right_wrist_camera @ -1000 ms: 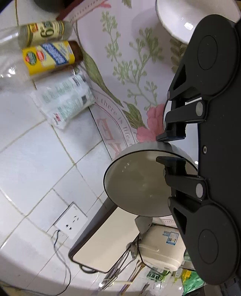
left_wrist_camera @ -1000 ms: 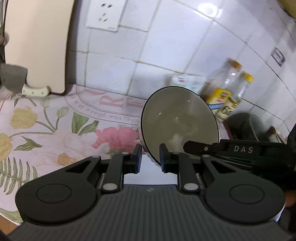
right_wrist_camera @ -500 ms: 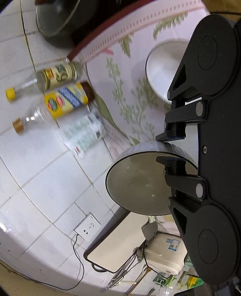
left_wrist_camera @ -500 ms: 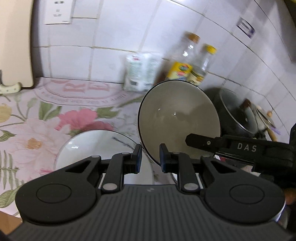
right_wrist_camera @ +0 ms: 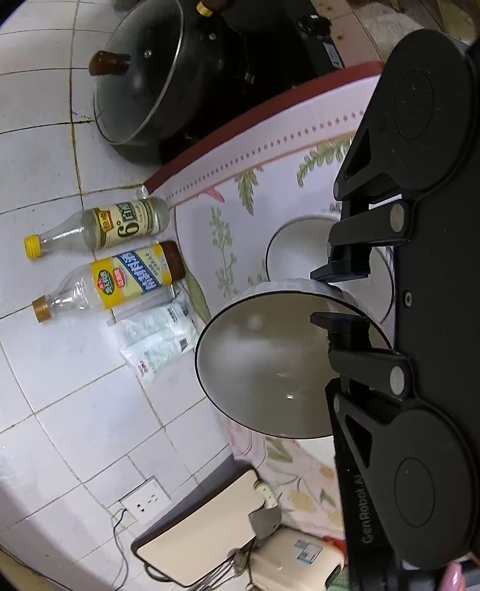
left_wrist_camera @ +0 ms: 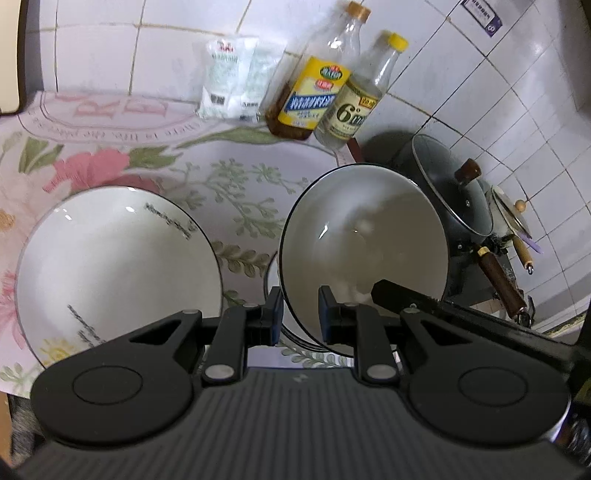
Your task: Organize plates and bowls
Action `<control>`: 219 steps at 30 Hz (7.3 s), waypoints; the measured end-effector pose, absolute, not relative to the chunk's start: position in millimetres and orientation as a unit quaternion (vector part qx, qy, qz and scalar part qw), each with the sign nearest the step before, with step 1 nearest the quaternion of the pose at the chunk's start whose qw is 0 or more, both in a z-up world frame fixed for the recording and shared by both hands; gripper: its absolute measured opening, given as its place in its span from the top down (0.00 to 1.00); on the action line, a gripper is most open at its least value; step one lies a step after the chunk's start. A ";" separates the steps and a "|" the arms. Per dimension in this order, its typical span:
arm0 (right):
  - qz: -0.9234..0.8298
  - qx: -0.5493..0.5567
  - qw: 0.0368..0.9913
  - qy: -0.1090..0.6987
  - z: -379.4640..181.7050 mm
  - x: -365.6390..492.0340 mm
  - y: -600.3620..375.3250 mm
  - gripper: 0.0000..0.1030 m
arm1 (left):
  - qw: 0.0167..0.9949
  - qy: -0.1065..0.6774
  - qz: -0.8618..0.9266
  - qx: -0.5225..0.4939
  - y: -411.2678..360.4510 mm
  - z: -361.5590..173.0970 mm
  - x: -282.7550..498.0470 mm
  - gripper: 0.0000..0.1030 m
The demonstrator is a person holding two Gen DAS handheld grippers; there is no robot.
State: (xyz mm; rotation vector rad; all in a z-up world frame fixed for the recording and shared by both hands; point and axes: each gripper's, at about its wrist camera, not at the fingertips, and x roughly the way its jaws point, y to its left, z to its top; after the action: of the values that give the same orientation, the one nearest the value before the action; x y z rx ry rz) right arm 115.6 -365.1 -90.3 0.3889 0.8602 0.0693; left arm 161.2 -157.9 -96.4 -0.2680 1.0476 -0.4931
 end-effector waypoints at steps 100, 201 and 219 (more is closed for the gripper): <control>0.083 -0.016 0.953 0.290 -159.3 5.3 -370.8 0.40 | 0.864 0.441 -0.241 -0.003 -184.2 -135.9 78.9 0.47; 0.116 -0.018 0.968 0.220 -217.1 76.5 -330.8 0.11 | 0.805 0.503 -0.208 -0.234 -166.1 -182.9 155.6 0.63; 0.164 -0.038 0.972 0.166 -149.0 74.9 -272.8 0.12 | 0.831 0.458 -0.191 -0.250 -84.9 -101.2 145.4 0.63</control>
State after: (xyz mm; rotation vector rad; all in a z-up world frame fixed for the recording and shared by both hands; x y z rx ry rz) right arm 74.9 -272.8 -149.0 -0.0764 0.3356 0.3319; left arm 145.4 -84.9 -101.2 -0.5311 0.9718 -0.4042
